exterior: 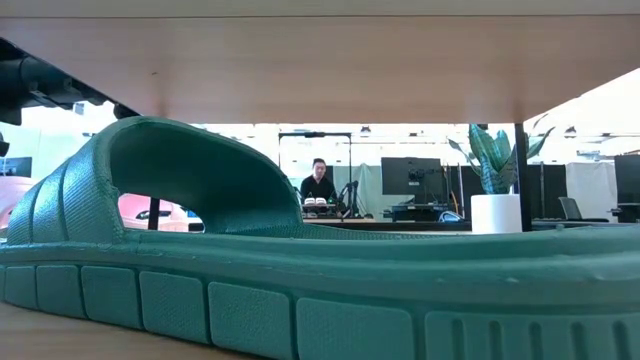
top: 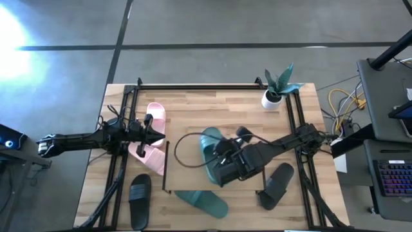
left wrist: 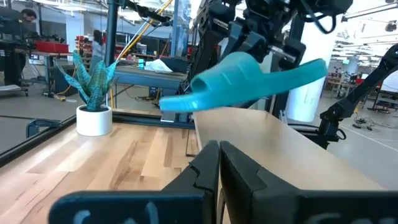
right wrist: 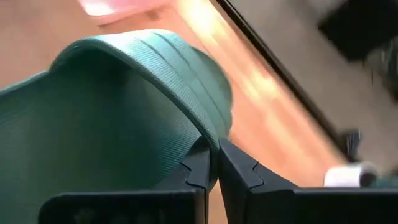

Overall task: Pick and place slides into the shelf
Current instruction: Put the top green slide on the shelf

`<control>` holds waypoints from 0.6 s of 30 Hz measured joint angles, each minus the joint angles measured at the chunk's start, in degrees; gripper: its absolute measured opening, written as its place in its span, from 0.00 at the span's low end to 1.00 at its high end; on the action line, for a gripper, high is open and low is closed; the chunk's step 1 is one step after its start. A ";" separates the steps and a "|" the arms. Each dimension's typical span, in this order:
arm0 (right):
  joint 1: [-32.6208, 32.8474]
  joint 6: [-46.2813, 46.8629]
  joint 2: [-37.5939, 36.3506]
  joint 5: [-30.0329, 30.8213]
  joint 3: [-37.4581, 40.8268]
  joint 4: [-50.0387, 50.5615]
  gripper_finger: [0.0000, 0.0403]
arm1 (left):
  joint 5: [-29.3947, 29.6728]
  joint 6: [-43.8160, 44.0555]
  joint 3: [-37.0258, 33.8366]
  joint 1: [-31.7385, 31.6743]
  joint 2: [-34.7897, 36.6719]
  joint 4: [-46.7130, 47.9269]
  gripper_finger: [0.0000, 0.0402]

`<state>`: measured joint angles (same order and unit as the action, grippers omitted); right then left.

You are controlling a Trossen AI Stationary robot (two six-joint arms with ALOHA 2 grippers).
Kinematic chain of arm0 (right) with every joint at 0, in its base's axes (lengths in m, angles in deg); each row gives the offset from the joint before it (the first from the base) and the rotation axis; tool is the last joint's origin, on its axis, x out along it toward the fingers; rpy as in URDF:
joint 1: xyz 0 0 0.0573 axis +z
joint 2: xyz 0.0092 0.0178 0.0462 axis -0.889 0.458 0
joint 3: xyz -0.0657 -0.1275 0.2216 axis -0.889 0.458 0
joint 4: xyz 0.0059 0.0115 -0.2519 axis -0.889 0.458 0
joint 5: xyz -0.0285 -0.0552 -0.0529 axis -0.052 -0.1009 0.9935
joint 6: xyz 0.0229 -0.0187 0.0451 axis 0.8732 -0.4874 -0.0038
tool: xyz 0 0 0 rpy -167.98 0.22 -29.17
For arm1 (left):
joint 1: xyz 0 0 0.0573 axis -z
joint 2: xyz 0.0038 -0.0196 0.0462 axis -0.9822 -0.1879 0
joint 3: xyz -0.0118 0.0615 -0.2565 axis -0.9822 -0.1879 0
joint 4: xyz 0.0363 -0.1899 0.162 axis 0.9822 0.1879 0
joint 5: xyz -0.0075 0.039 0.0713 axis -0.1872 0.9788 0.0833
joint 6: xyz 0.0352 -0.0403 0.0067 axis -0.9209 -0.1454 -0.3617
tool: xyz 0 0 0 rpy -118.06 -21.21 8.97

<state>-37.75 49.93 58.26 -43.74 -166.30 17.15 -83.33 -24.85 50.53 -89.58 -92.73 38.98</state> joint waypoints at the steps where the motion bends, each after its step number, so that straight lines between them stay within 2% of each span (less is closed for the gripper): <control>1: 0.54 2.20 0.20 -0.70 -0.36 0.49 0.03 | 0.02 0.00 0.00 -0.02 -0.02 0.02 0.00; 10: 4.34 7.06 7.35 -4.09 -7.03 0.18 0.03 | 0.00 0.00 0.00 -0.02 -0.02 0.05 0.00; 13: 5.03 8.68 10.59 -3.19 -9.59 -0.03 0.03 | 0.01 0.01 0.00 -0.01 0.02 -0.04 0.00; 18: 5.14 10.14 14.03 1.62 -12.53 0.22 0.03 | 0.00 0.01 0.00 -0.01 -0.04 -0.02 0.00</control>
<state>-32.61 60.07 72.29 -42.11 -178.82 17.37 -83.33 -24.84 50.53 -89.60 -92.77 38.96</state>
